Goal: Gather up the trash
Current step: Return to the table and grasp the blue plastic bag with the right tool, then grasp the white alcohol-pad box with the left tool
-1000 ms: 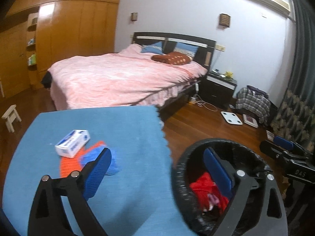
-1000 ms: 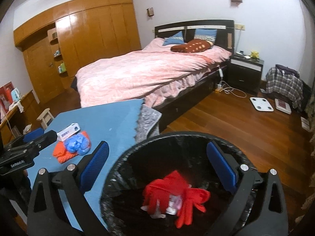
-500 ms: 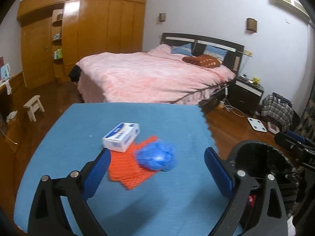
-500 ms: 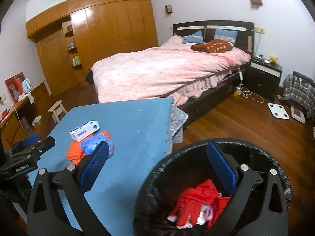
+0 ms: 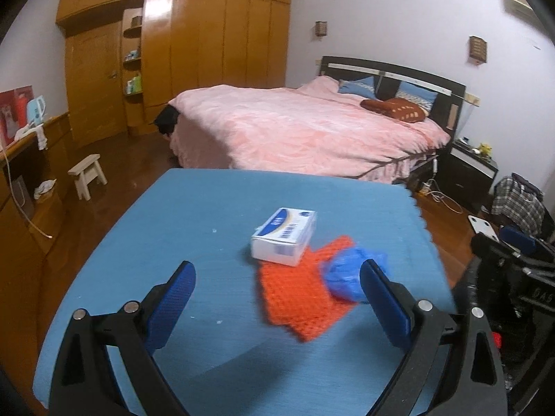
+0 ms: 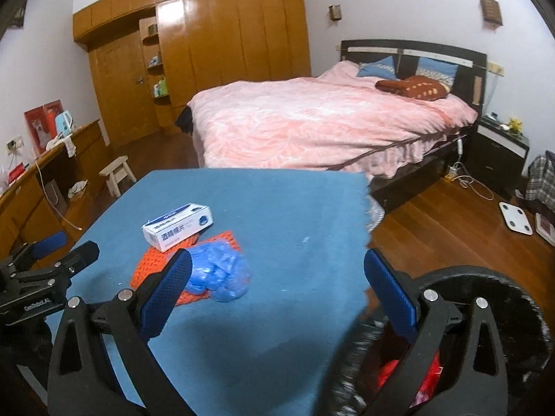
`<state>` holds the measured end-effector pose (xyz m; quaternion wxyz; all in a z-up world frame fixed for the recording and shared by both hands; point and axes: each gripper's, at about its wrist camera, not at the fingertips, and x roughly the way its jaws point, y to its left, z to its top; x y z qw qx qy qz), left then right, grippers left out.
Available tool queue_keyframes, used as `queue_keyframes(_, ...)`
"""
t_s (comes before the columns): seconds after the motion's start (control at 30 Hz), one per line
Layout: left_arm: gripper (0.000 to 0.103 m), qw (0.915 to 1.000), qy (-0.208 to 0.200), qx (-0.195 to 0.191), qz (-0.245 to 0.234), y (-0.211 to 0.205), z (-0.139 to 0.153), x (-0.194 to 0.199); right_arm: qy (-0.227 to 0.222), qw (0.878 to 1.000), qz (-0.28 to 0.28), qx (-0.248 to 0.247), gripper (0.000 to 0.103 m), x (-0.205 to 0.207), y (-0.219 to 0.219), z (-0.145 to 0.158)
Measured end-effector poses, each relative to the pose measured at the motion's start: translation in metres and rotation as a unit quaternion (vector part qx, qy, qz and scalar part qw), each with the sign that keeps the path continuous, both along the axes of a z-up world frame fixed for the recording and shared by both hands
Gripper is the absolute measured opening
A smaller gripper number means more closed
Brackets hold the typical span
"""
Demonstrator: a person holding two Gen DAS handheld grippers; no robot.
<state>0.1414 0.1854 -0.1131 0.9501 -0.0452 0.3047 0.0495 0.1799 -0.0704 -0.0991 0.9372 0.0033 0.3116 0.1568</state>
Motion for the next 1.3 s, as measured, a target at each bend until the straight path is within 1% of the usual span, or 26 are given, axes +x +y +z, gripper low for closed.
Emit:
queue_keyframes(0.13, 0.094, 0.9999, 0.006, -0.001, 0.013, 0.017, -0.009, 0.004, 0.023, 1.000, 0.012, 0.001, 0.097, 0.015, 0.027, -0.020)
queue_keyframes(0.2, 0.094, 0.9998, 0.008, 0.001, 0.018, 0.025, -0.013, 0.005, 0.030, 0.999, 0.013, -0.006, 0.097, 0.023, 0.042, -0.029)
queue_keyframes(0.3, 0.094, 0.9997, 0.012, 0.004, 0.022, 0.035, -0.019, 0.007, 0.043, 0.999, 0.016, -0.003, 0.097, 0.032, 0.057, -0.041)
queue_keyframes(0.47, 0.094, 0.9995, 0.018, 0.004, 0.027, 0.047, -0.026, 0.011, 0.054, 0.998, 0.029, -0.012, 0.097, 0.042, 0.081, -0.055)
queue_keyframes(0.73, 0.094, 0.9990, 0.024, -0.005, 0.036, 0.058, -0.036, 0.014, 0.084, 0.995, 0.043, -0.025, 0.097, 0.054, 0.099, -0.079)
queue_keyframes(0.97, 0.094, 0.9989, 0.028, -0.012, 0.035, 0.058, -0.039, 0.018, 0.094, 0.993, 0.060, -0.034, 0.095, 0.055, 0.106, -0.086)
queue_keyframes(1.0, 0.094, 0.9989, 0.028, -0.013, 0.034, 0.057, -0.040, 0.018, 0.097, 0.993, 0.062, -0.032, 0.090, 0.054, 0.105, -0.087)
queue_keyframes(1.03, 0.094, 0.9990, 0.028, -0.013, 0.033, 0.057, -0.040, 0.019, 0.100, 0.992, 0.065, -0.030, 0.081, 0.055, 0.104, -0.088)
queue_keyframes(1.1, 0.094, 0.9990, 0.029, -0.013, 0.030, 0.055, -0.041, 0.022, 0.110, 0.991, 0.074, -0.023, 0.077, 0.056, 0.103, -0.090)
queue_keyframes(1.2, 0.094, 0.9991, 0.031, -0.013, 0.025, 0.052, -0.042, 0.025, 0.112, 0.990, 0.083, -0.019, 0.068, 0.054, 0.103, -0.090)
queue_keyframes(1.23, 0.094, 0.9992, 0.031, -0.013, 0.023, 0.051, -0.042, 0.026, 0.112, 0.990, 0.085, -0.018, 0.063, 0.055, 0.103, -0.089)
queue_keyframes(1.3, 0.094, 0.9992, 0.032, -0.013, 0.019, 0.048, -0.042, 0.028, 0.115, 0.989, 0.093, -0.009, 0.058, 0.054, 0.101, -0.088)
